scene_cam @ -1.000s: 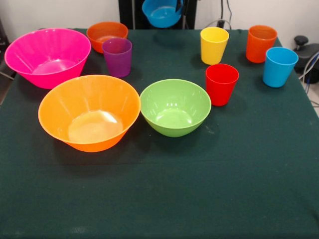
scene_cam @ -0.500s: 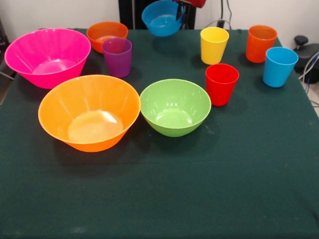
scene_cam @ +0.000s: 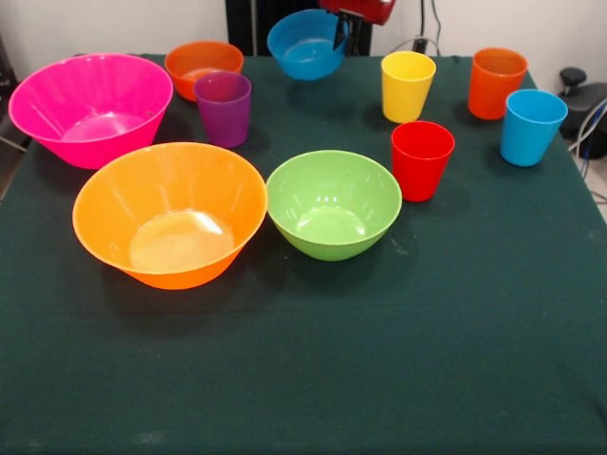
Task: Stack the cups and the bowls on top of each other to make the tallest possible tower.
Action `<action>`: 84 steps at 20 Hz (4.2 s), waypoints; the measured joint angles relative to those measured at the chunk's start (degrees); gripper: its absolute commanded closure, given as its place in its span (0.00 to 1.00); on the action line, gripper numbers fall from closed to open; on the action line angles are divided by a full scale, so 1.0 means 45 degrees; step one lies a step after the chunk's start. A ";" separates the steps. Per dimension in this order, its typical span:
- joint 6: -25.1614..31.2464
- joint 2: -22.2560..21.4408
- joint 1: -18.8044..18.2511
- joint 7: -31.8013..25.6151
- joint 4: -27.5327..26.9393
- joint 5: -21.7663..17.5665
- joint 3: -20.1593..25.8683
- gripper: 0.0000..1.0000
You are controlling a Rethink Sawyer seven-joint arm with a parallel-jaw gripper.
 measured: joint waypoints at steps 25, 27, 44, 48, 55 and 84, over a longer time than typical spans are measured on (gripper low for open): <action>0.3425 -0.0220 -0.0346 0.0000 -0.1846 -0.0011 0.0377 1.00; 0.3619 -0.0182 -0.0346 0.0000 -0.2050 -0.0011 0.0392 1.00; 0.3820 0.0658 -0.0362 0.0000 -0.3724 -0.0013 0.0592 1.00; 0.3820 0.0909 -0.0379 0.0000 -0.3924 -0.0016 0.0627 1.00; 0.3820 0.1396 -0.0383 0.0000 -0.4291 -0.0061 0.0682 1.00; 0.4551 0.1672 -0.0436 0.0000 -0.4854 -0.0063 0.0801 1.00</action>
